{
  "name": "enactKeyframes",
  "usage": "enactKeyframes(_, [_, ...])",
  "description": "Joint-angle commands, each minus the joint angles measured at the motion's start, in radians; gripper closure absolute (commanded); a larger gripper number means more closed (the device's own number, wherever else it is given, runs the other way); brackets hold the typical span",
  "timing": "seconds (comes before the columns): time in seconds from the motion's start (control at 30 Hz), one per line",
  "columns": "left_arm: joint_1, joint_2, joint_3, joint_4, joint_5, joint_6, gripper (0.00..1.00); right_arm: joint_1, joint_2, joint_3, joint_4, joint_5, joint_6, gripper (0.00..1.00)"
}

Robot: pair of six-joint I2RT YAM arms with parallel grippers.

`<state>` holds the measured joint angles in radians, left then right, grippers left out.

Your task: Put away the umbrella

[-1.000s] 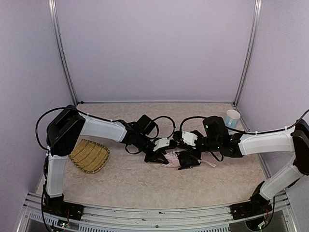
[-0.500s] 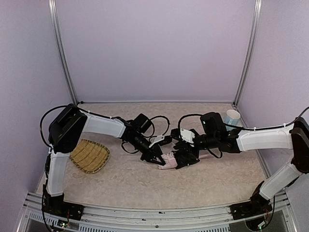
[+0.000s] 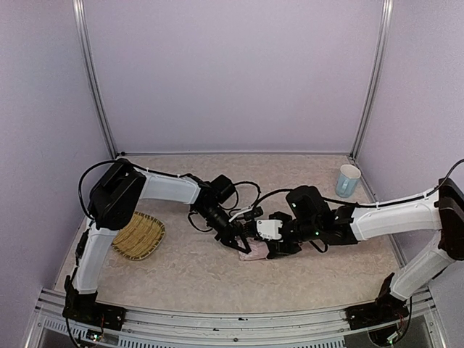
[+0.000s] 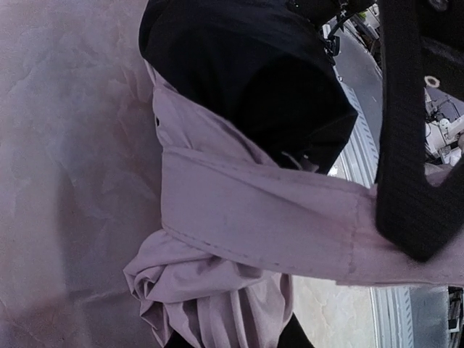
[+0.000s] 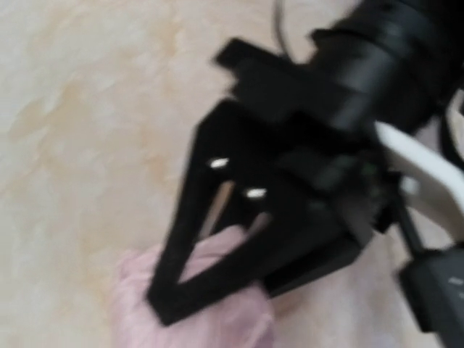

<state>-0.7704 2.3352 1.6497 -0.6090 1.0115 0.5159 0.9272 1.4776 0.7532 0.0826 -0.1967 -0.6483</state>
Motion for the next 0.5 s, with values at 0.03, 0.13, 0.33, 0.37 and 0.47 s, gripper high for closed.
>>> enactKeyframes(0.03, [0.051,0.074,0.029,-0.038,-0.149,-0.079,1.0,0.148,-0.027,0.077,-0.048,-0.082,-0.107,1.0])
enactKeyframes(0.13, [0.073,0.094,0.052,-0.076,-0.149,-0.06,1.0,0.191,-0.012,0.063,-0.143,-0.027,-0.132,1.0])
enactKeyframes(0.33, [0.09,0.137,0.09,-0.162,-0.15,-0.019,1.0,0.236,0.039,0.042,-0.235,0.08,-0.173,1.0])
enactKeyframes(0.37, [0.091,0.14,0.093,-0.174,-0.152,-0.011,1.0,0.238,0.043,0.039,-0.25,0.094,-0.185,1.0])
enactKeyframes(0.47, [0.092,0.142,0.096,-0.189,-0.155,0.005,1.0,0.247,0.052,0.02,-0.289,0.146,-0.221,1.0])
